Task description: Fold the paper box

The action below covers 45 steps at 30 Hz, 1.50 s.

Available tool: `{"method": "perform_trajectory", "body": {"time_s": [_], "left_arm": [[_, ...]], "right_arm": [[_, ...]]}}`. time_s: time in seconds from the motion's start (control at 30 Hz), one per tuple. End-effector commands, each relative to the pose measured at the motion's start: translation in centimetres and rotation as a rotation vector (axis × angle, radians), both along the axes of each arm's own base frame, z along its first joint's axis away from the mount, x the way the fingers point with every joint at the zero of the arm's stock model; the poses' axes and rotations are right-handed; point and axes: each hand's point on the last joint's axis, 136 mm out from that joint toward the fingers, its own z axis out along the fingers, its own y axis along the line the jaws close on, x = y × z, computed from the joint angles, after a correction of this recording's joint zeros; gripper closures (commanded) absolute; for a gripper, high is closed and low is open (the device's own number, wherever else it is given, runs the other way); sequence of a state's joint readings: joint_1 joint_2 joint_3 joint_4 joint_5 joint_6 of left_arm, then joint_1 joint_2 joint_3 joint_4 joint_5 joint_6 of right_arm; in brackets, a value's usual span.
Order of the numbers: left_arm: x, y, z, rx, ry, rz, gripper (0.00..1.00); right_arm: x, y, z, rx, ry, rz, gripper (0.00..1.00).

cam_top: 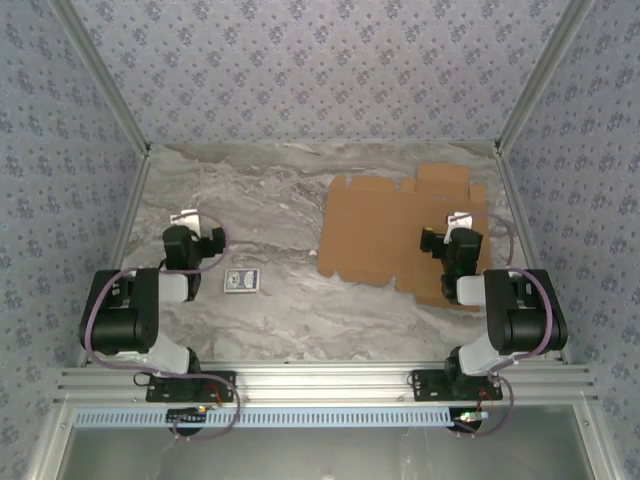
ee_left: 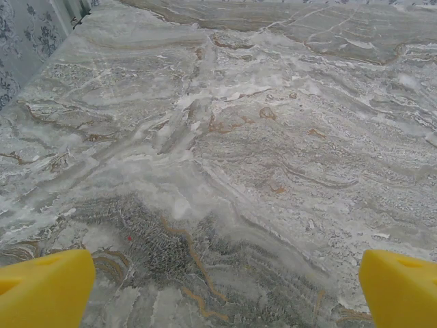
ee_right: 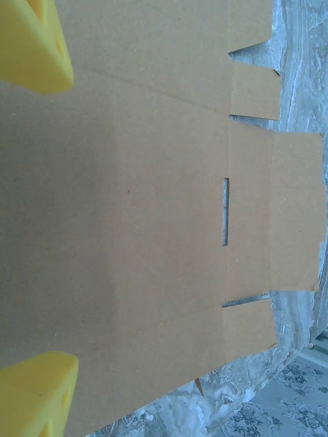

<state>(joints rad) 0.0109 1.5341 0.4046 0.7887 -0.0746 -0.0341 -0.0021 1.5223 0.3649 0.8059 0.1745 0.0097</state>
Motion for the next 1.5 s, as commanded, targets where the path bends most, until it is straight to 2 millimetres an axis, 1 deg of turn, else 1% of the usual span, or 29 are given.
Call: {"method": "perform_trajectory", "body": {"time_s": [0.0, 0.83, 0.93, 1.0, 1.07, 1.13, 1.2, 1.23, 1.3, 1.33, 1.37, 1.4, 1.43, 1.47], "left_arm": [[0.5, -0.3, 0.9, 0.003, -0.033, -0.016, 0.01], [0.5, -0.2, 0.9, -0.005, -0.032, -0.020, 0.01], [0.5, 0.0, 0.9, -0.006, -0.033, -0.004, 0.01], [0.4, 1.1, 1.6, -0.008, -0.025, 0.062, 0.01], [0.1, 2.5, 2.8, -0.010, 0.001, 0.145, 0.01], [-0.3, 3.3, 4.7, -0.015, 0.000, 0.198, 0.01], [-0.9, 3.7, 6.5, -0.083, -0.027, 0.251, 0.01], [-1.0, 3.5, 7.1, -0.126, -0.031, 0.258, 0.01], [-1.1, 2.2, 8.2, -0.243, -0.016, 0.235, 0.01], [-1.1, 1.5, 8.4, -0.295, 0.009, 0.220, 0.01], [-1.0, 0.5, 8.5, -0.357, 0.034, 0.195, 0.01], [-0.9, -1.1, 8.7, -0.410, 0.053, 0.151, 0.01], [-0.8, -2.7, 8.6, -0.446, 0.069, 0.106, 0.02], [-0.8, -4.9, 8.6, -0.471, 0.088, 0.047, 0.04]], "right_arm": [[0.6, -0.1, 1.1, -0.007, -0.039, 0.004, 0.01], [0.6, 0.0, 1.1, -0.006, -0.041, 0.005, 0.01], [0.6, 0.0, 1.1, -0.006, -0.040, 0.005, 0.01], [0.6, -0.1, 1.1, -0.007, -0.043, 0.004, 0.01], [0.4, -0.6, 1.7, -0.014, -0.039, -0.033, 0.01], [0.0, -1.3, 3.5, -0.017, -0.024, -0.080, 0.01], [-0.7, -2.7, 6.1, 0.019, -0.036, -0.177, 0.01], [-1.3, -3.3, 7.0, 0.053, -0.050, -0.219, 0.01], [-2.5, -4.2, 8.7, 0.175, -0.076, -0.307, 0.01], [-3.1, -4.4, 8.8, 0.236, -0.057, -0.349, 0.01], [-3.4, -4.2, 9.3, 0.276, -0.040, -0.359, 0.01], [-3.4, -3.5, 9.5, 0.304, -0.009, -0.332, 0.02], [-3.3, -2.5, 9.5, 0.320, 0.018, -0.296, 0.04], [-3.1, -1.1, 9.3, 0.330, 0.051, -0.250, 0.06]]}}
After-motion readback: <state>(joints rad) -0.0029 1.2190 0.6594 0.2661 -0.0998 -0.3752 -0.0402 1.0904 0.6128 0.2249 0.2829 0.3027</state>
